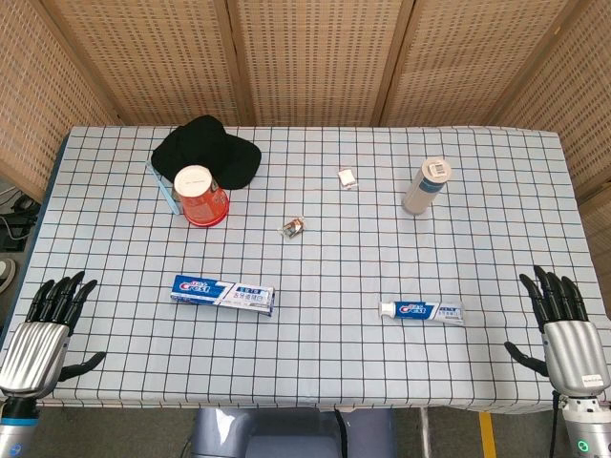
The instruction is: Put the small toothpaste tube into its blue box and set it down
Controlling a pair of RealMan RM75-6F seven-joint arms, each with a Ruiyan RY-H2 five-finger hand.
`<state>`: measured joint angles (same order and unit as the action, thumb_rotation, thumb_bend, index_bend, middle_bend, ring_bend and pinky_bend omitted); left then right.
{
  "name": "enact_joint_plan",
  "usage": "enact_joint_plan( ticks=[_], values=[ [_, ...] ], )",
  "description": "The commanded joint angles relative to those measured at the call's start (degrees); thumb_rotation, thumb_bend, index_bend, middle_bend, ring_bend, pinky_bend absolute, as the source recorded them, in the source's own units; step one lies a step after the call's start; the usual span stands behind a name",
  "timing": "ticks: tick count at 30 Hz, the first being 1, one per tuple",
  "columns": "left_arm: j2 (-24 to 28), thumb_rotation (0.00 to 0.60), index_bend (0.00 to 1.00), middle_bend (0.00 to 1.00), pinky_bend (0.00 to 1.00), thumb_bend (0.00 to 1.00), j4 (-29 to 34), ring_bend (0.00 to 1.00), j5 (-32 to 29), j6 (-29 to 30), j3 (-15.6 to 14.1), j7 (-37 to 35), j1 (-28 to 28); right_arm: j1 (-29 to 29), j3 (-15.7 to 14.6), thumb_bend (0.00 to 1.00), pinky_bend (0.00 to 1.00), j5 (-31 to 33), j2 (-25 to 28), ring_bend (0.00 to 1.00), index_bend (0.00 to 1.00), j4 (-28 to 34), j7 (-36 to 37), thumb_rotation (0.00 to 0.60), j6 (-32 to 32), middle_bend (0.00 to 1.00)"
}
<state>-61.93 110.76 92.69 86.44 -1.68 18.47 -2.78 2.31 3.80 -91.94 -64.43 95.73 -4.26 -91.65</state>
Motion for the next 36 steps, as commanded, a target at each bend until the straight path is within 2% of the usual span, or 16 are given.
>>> enact_joint_plan(
  ticks=[1,9,13,18,21,26,36],
  values=[
    [0.0,0.6,0.0,0.0,0.0,0.0,0.0,0.0,-0.1,-0.2,0.0,0.0,-0.1,0.1,0.1,0.0,0.0,0.3,-0.1,0.0,0.01,-0.1,-0.1,0.6,0.3,0.0],
    [0.1,0.6,0.0,0.0,0.0,0.0,0.1,0.0,0.0,-0.4,-0.1,-0.2,0.0,0.9,-0.4,0.0,0.0,0.7,-0.2,0.0,0.07,0.2,0.5,0.6,2.5,0.0],
    [0.0,0.6,0.0,0.0,0.0,0.0,0.1,0.0,-0.1,-0.6,-0.1,0.1,-0.1,3.3,-0.2,0.0,0.0,1.1,-0.2,0.0,0.12,0.2,-0.3,0.6,6.8,0.06],
    [-0.3,0.6,0.0,0.0,0.0,0.0,0.4,0.0,-0.5,-1.1,0.1,0.8,-0.4,8.1,1.5,0.0,0.21,3.7,-1.1,0.13,0.23,-0.2,-4.8,0.6,14.3,0.2],
    [-0.6,0.6,0.0,0.0,0.0,0.0,0.5,0.0,-1.4,-1.7,0.5,1.3,-0.7,11.2,2.2,0.0,0.29,6.9,-2.6,0.19,0.29,-0.4,-7.8,0.6,20.2,0.26],
    [-0.9,0.6,0.0,0.0,0.0,0.0,0.4,0.0,-3.9,-3.2,1.3,1.9,-1.5,16.3,3.2,0.02,0.34,13.4,-8.8,0.27,0.38,-3.6,-15.0,0.6,28.4,0.34],
    [-0.9,0.6,0.0,0.0,0.0,0.0,0.4,0.0,-7.0,-5.2,2.1,2.2,-2.6,19.5,4.2,0.1,0.39,22.7,-19.6,0.33,0.41,-9.8,-22.8,0.6,30.6,0.39]
  ],
)
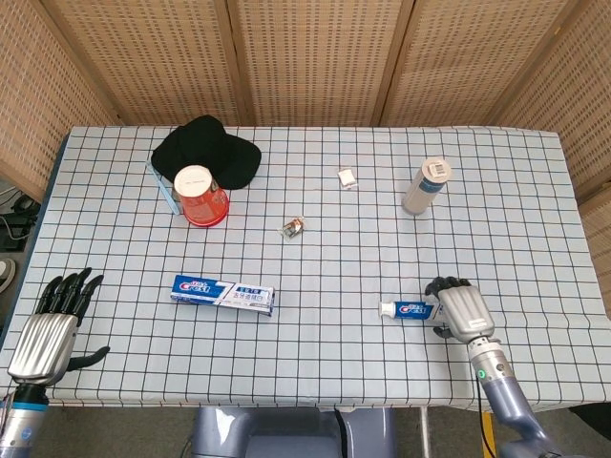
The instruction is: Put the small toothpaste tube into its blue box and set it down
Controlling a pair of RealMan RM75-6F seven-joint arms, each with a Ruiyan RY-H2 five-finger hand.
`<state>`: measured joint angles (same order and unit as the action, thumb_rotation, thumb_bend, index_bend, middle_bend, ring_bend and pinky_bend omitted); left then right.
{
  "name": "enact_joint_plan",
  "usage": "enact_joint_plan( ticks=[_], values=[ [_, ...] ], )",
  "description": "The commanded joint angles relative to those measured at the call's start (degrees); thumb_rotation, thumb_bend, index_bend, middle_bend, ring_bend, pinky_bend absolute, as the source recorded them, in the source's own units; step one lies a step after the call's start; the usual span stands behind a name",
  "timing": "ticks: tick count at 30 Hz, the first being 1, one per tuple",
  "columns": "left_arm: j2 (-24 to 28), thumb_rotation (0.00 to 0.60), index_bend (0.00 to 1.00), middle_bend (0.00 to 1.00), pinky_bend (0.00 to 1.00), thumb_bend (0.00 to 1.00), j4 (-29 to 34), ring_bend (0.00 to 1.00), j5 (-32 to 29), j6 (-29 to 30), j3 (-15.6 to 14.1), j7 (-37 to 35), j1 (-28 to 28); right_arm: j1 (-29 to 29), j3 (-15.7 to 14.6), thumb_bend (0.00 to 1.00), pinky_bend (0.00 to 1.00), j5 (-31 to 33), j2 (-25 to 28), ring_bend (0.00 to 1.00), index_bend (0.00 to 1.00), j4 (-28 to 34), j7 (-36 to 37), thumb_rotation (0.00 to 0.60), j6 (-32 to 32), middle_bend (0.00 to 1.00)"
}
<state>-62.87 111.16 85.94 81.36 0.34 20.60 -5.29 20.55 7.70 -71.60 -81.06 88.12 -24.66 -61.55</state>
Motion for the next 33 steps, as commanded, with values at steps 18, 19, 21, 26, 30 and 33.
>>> enact_joint_plan(
  ticks=[18,19,21,26,30,33],
  values=[
    [0.0,0.6,0.0,0.0,0.0,0.0,0.1,0.0,-1.1,-0.4,0.0,0.4,-0.7,4.2,0.7,0.19,0.47,10.0,-4.8,0.4,0.46,-5.0,-5.7,0.6,2.6,0.45],
    [-0.1,0.6,0.0,0.0,0.0,0.0,0.1,0.0,-1.1,-0.4,-0.1,0.4,-0.7,4.3,0.5,0.19,0.47,10.2,-4.9,0.4,0.47,-5.2,-5.8,0.6,2.7,0.45],
    [-0.1,0.6,0.0,0.0,0.0,0.0,0.2,0.0,-1.1,-0.3,-0.2,0.6,-0.7,4.5,0.1,0.21,0.47,10.5,-5.1,0.4,0.48,-5.7,-6.1,0.6,2.8,0.46],
    [-0.1,0.6,0.0,0.0,0.0,0.0,0.2,0.0,-1.2,-0.2,-0.2,0.5,-0.7,4.9,-0.3,0.28,0.48,11.0,-5.1,0.51,0.59,-6.6,-6.2,0.6,3.0,0.57],
    [-0.3,0.6,0.0,0.0,0.0,0.0,-0.1,0.0,-1.5,-0.8,-0.2,0.6,-1.1,4.8,-0.8,0.31,0.53,9.7,-4.4,0.61,0.69,-6.0,-5.5,0.6,1.9,0.68],
    [-0.4,0.6,0.0,0.0,0.0,0.0,-0.2,0.0,-2.2,-1.9,0.0,0.5,-1.7,4.7,-1.3,0.35,0.55,8.2,-3.7,0.63,0.71,-5.4,-4.6,0.6,1.2,0.69]
  ],
)
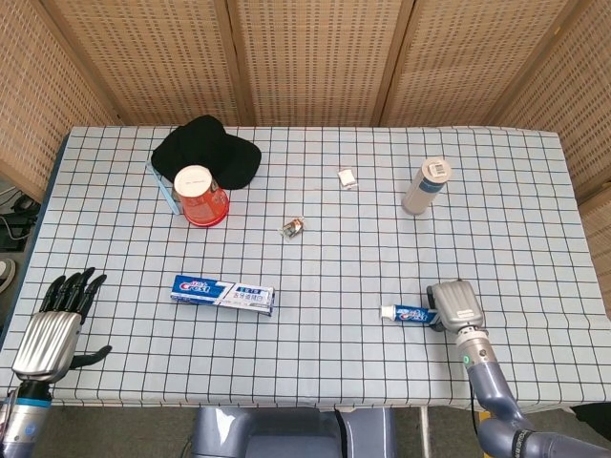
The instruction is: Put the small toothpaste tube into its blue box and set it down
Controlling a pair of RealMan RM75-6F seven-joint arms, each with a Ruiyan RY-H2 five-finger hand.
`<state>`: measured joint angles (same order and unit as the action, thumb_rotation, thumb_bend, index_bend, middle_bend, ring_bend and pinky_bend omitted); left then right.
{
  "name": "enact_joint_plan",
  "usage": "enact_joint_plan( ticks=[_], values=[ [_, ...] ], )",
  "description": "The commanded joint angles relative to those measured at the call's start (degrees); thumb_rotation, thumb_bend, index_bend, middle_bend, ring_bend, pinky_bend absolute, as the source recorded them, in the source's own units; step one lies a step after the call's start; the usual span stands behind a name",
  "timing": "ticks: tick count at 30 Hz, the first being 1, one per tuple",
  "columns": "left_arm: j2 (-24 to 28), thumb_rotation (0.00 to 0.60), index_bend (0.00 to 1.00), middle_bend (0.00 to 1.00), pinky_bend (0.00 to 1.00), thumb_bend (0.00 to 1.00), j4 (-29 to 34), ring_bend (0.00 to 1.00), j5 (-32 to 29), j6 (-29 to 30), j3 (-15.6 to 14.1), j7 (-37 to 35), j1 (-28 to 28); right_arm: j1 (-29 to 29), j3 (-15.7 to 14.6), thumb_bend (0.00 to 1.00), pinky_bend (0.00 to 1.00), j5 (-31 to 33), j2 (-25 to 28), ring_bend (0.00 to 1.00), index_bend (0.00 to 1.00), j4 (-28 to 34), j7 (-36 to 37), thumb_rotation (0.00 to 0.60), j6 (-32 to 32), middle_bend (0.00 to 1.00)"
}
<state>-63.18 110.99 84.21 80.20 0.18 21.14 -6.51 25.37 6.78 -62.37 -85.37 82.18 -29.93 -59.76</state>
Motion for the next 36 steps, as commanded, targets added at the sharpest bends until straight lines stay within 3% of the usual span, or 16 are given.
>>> enact_joint_plan(
  ticks=[1,7,17,22,28,36],
  values=[
    [0.0,0.6,0.0,0.0,0.0,0.0,0.0,0.0,-0.7,-1.2,0.2,-0.1,-0.7,-0.1,-0.5,0.36,0.56,-1.3,0.8,0.63,0.71,0.6,0.8,0.6,-0.6,0.69],
    [0.0,0.6,0.0,0.0,0.0,0.0,-1.5,0.0,-1.1,-6.6,2.3,0.3,-5.5,0.0,-0.7,0.43,0.56,-1.4,3.0,0.63,0.71,2.9,1.7,0.6,-0.3,0.69],
    [-7.2,0.6,0.0,0.0,0.0,0.0,-14.7,0.0,3.3,-19.3,3.7,-0.8,-17.1,0.3,0.3,0.49,0.56,1.1,7.8,0.63,0.71,8.1,6.5,0.6,2.1,0.69],
    [-12.4,0.6,0.04,0.0,0.0,0.15,-22.1,0.0,4.1,-23.3,4.7,-3.7,-21.9,0.5,0.2,0.5,0.56,1.4,9.1,0.64,0.71,9.8,7.1,0.6,1.8,0.69],
    [-17.2,0.6,0.09,0.0,0.0,0.18,-27.4,0.01,0.8,-29.9,5.0,-6.0,-26.3,0.8,0.2,0.51,0.56,2.4,10.1,0.64,0.71,11.1,8.0,0.6,2.3,0.69],
    [-20.6,0.6,0.1,0.0,0.05,0.19,-29.5,0.01,-3.0,-32.1,5.0,-3.3,-28.6,0.9,0.0,0.52,0.56,2.5,11.3,0.64,0.71,12.1,10.1,0.6,2.6,0.69]
  ],
)
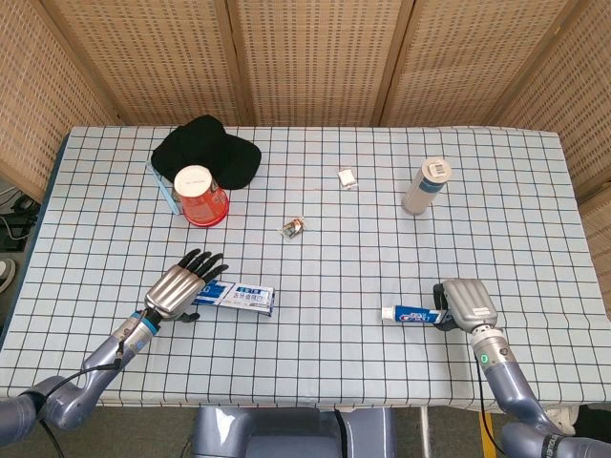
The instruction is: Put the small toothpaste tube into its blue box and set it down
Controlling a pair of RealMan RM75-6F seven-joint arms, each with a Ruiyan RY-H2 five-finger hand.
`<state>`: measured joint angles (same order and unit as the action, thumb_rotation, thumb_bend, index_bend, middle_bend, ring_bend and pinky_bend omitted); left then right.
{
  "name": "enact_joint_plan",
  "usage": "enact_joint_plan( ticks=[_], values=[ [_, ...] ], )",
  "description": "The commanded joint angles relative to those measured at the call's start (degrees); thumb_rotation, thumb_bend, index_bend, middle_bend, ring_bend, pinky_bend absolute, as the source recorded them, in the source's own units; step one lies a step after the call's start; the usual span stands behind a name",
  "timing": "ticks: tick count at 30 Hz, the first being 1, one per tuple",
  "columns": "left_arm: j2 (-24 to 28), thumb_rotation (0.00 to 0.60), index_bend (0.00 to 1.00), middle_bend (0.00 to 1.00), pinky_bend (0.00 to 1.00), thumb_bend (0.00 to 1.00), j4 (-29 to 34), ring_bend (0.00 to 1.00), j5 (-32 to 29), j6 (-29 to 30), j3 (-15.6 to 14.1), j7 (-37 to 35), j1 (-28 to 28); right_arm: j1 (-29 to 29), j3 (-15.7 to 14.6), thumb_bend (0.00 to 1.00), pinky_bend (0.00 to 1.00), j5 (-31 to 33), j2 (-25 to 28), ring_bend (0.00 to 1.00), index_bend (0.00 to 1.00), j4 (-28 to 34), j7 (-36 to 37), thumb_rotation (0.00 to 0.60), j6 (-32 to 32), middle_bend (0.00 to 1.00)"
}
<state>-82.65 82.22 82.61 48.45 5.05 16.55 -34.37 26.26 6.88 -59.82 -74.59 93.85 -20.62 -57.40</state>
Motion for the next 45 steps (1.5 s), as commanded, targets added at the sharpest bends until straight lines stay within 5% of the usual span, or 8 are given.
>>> enact_joint_plan(
  ticks=[1,8,15,24,30,34,45],
  values=[
    [-1.5,0.6,0.1,0.0,0.06,0.19,-1.0,0.02,-2.0,-0.6,0.3,1.6,-1.0,0.0,-0.1,0.52,0.56,-0.1,0.7,0.64,0.71,0.6,1.1,0.6,0.2,0.69],
    [-4.1,0.6,0.18,0.05,0.16,0.21,-3.8,0.08,-4.6,-1.6,0.3,3.1,-2.6,0.0,-0.2,0.52,0.56,-0.7,1.6,0.64,0.71,1.0,2.8,0.6,0.1,0.69],
    [-6.7,0.6,0.29,0.18,0.3,0.22,-6.4,0.25,-6.3,-2.1,0.2,2.2,-3.6,-0.1,-0.5,0.52,0.57,-1.6,2.3,0.64,0.72,1.6,3.5,0.6,-0.7,0.7],
    [-7.2,0.6,0.48,0.36,0.38,0.23,-6.3,0.4,-3.9,2.3,0.1,-2.6,-3.2,-0.1,-0.5,0.52,0.57,-2.1,3.8,0.64,0.72,3.1,4.0,0.6,-1.5,0.7],
    [-5.4,0.6,0.49,0.36,0.38,0.23,-2.6,0.4,-2.9,4.7,1.3,-11.8,-2.6,0.1,0.0,0.52,0.58,-2.5,5.7,0.65,0.72,6.0,3.3,0.6,-2.5,0.7],
    [-5.3,0.6,0.49,0.36,0.38,0.22,0.2,0.4,-3.2,6.3,3.4,-25.0,-1.8,0.7,0.9,0.52,0.58,-3.0,7.7,0.65,0.72,9.2,1.5,0.6,-3.8,0.7],
    [-9.9,0.6,0.49,0.36,0.38,0.2,-5.1,0.41,-0.5,8.8,4.0,-43.6,-1.9,4.0,5.8,0.53,0.59,-1.0,16.4,0.66,0.73,21.1,-5.3,0.6,-6.6,0.72]
  ],
)
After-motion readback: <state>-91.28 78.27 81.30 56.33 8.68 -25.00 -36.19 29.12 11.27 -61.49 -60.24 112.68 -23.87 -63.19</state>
